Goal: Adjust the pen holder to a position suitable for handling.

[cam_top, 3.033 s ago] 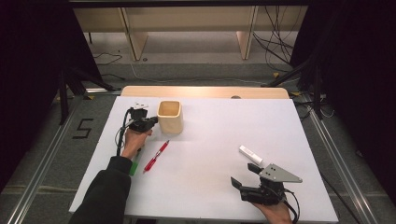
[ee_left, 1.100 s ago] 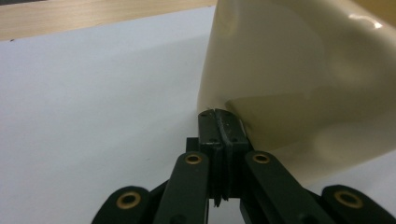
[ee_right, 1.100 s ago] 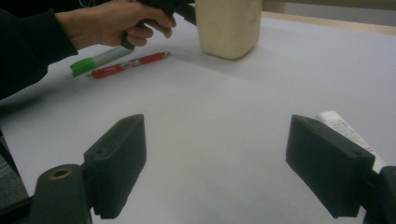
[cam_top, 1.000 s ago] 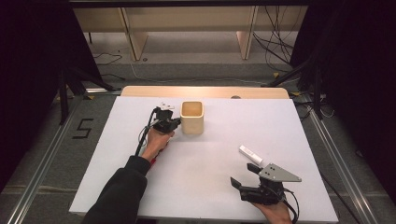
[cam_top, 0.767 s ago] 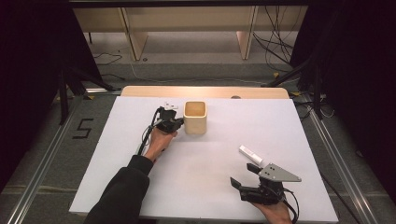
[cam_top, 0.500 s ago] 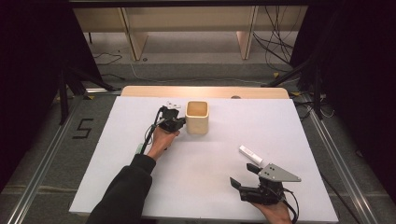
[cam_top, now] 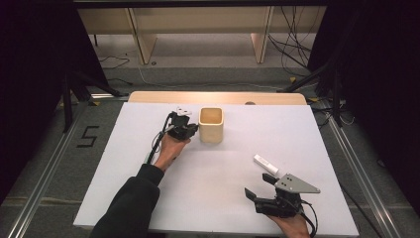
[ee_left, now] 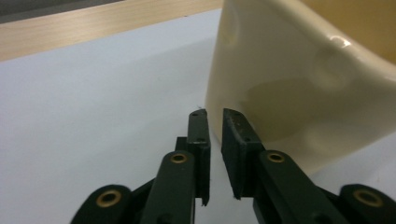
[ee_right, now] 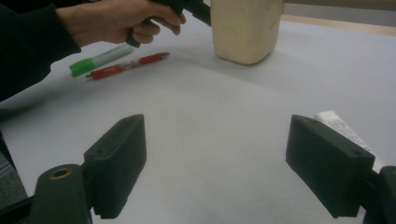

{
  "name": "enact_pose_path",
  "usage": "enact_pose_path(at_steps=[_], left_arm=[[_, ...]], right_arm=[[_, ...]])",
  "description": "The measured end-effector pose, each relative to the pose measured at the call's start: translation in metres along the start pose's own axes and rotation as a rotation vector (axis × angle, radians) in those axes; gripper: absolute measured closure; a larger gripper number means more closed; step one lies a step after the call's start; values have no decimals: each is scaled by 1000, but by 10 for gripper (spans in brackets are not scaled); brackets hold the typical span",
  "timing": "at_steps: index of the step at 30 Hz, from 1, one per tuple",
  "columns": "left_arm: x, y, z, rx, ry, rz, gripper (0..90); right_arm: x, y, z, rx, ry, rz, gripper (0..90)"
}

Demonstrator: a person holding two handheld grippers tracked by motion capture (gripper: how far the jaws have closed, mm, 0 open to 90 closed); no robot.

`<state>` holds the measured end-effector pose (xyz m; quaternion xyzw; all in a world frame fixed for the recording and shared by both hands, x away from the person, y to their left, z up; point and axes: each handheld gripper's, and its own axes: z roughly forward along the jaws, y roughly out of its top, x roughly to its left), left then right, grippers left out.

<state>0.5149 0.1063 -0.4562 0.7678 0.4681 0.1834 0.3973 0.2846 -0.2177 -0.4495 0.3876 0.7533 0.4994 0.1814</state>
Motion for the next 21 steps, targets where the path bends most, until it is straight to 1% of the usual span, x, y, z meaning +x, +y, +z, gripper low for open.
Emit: enact_pose_path(at_steps=[2, 4, 5, 6, 7, 9, 11, 12, 16, 19, 20, 21], left_arm=[[3, 2, -9, 9, 6, -2, 693], [5, 3, -17, 3, -10, -18, 673], [6, 3, -21, 5, -13, -21, 646], [6, 3, -25, 3, -10, -22, 599], [7, 3, -29, 5, -19, -22, 576], [8, 3, -36, 13, -42, -34, 519], [8, 3, -43, 26, -32, -30, 429], [9, 2, -46, 24, -34, -33, 399], [10, -1, -58, 50, -33, -4, 307], [12, -3, -66, 80, -38, 13, 266], [13, -4, -69, 80, -32, 22, 258], [13, -4, -72, 80, -28, 21, 257]], right_arm=[[0, 0, 0, 0, 2, 1, 209], [0, 0, 0, -1, 4, 2, 209], [0, 0, 0, -1, 4, 2, 209], [0, 0, 0, -1, 5, 2, 209], [0, 0, 0, -2, 6, 1, 209], [0, 0, 0, -1, 7, 2, 209], [0, 0, 0, -1, 7, 5, 209], [-1, 0, 0, -2, 7, 3, 209], [-2, -1, -1, -2, 6, 5, 208], [-3, -1, -1, -4, 7, 9, 208], [-3, -1, -1, -5, 7, 9, 208], [-3, -1, -1, -5, 8, 9, 208]])
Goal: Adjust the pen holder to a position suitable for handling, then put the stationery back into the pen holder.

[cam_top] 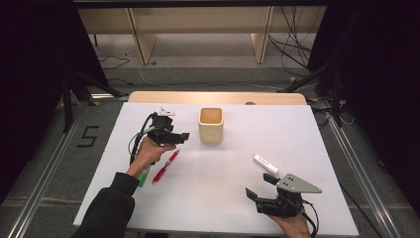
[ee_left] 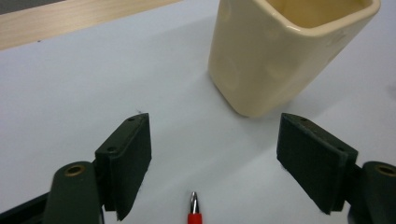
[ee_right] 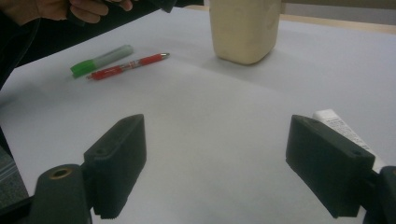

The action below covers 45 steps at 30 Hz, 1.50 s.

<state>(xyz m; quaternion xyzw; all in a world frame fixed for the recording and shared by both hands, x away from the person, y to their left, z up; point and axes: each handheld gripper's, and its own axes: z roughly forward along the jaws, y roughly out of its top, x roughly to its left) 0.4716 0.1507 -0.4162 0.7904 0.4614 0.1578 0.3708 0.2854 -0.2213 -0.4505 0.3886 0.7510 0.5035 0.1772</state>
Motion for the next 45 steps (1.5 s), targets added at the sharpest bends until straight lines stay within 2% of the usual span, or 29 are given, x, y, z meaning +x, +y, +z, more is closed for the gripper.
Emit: enact_pose_path(at_steps=[2, 6, 10, 13, 22, 25, 30, 39, 45], left_arm=[[2, -2, -6, -3, -1, -5, 253], [5, -9, -17, 10, 24, 0, 240], [10, -15, -27, 6, 27, -25, 234], [12, -20, -34, 3, 50, -23, 233], [16, -32, -44, 18, 68, -44, 230], [16, -35, -46, 26, 82, -38, 229], [20, -41, -50, 27, 87, -62, 226], [27, -60, -56, 61, 111, -83, 226], [32, -68, -57, 124, 127, -93, 238]], right_arm=[[0, 0, 0, 0, -1, 1, 208], [0, 0, 0, -1, -1, 0, 208], [0, -1, -1, -2, -3, 1, 208], [1, -1, -2, -3, -6, 0, 208], [2, -1, -2, -2, -11, -6, 208], [1, -1, -1, -2, -11, -6, 208], [1, -1, -3, -3, -13, 0, 207], [3, 0, -3, -2, -14, -7, 207], [7, 0, -2, 4, -19, -21, 207]])
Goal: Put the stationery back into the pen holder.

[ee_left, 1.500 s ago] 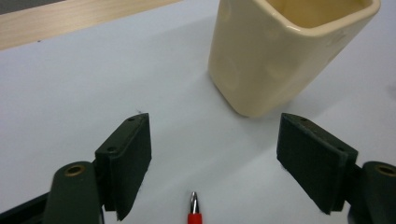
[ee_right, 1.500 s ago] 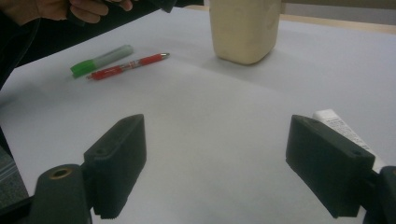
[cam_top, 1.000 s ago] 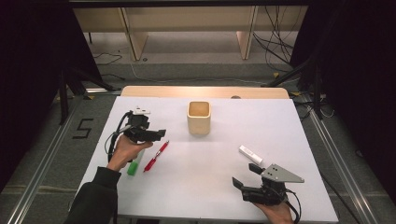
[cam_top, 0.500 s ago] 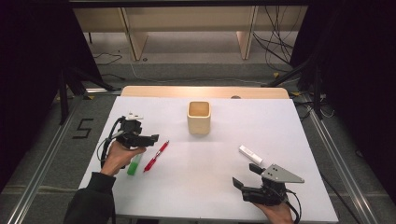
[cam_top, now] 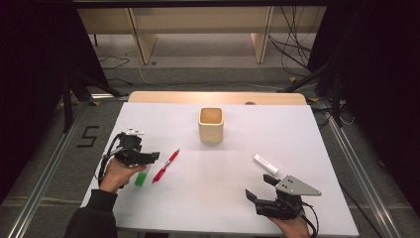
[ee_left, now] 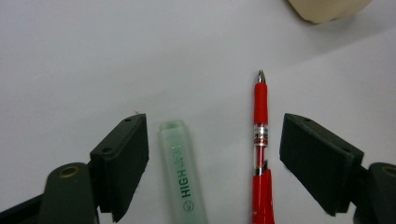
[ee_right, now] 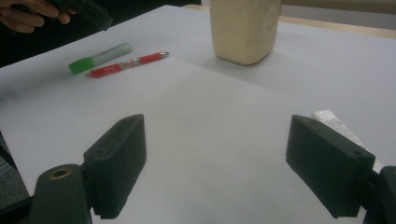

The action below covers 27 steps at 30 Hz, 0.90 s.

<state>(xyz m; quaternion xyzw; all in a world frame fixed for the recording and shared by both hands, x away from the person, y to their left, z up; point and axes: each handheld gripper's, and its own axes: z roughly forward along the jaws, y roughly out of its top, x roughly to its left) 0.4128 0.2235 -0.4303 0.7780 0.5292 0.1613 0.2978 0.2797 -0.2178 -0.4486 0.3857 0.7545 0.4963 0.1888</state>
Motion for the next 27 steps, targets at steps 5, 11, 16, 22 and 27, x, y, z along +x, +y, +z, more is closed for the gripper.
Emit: enact_pose_path(at_steps=[5, 11, 16, 22, 27], left_arm=[[5, -6, 3, 48, 40, -12, 255], [7, -18, 10, 97, 41, -20, 286], [7, -23, 11, 125, 57, -21, 311], [9, -28, 14, 164, 55, -46, 351], [9, -32, 17, 191, 51, -42, 380]], right_arm=[[-1, 0, 0, -4, -2, 2, 207], [0, 0, 0, -1, -3, 0, 208], [0, 0, 0, -1, -5, 0, 207], [0, 0, 0, 1, -5, -2, 208], [-1, 0, 0, 1, -5, -3, 208]])
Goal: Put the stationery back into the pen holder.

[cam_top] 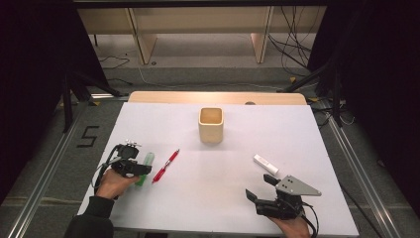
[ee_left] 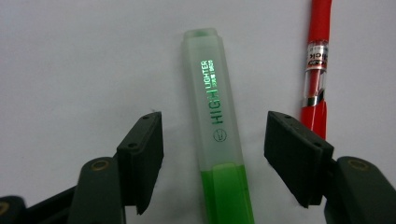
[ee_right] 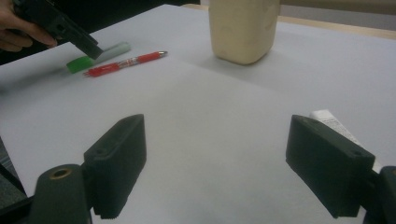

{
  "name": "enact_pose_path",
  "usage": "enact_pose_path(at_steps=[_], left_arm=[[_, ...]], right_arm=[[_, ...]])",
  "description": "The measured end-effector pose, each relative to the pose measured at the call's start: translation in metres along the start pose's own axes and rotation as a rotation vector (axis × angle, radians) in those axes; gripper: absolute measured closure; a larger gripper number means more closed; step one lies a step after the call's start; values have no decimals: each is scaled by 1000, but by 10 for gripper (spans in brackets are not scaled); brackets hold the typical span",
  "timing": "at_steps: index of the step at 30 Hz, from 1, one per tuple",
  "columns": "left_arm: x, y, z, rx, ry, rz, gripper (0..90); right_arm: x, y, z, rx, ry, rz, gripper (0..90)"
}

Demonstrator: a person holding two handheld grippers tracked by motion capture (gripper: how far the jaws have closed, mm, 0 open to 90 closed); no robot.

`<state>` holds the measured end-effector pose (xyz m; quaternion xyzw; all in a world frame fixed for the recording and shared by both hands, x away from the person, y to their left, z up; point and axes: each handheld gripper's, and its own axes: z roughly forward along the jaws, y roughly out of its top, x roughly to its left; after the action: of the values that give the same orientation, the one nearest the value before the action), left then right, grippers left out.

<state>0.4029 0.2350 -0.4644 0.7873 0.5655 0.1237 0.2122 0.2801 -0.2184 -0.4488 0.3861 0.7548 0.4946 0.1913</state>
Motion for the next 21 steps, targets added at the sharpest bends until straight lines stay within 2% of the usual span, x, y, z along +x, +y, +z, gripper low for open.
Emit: enact_pose_path(at_steps=[17, 21], left_arm=[[0, -8, 4, 13, 8, -6, 528], [-4, -8, 5, 10, 24, 7, 559]], right_arm=[[1, 0, 0, 2, 1, -3, 210], [1, 0, 1, 1, 1, -2, 210]])
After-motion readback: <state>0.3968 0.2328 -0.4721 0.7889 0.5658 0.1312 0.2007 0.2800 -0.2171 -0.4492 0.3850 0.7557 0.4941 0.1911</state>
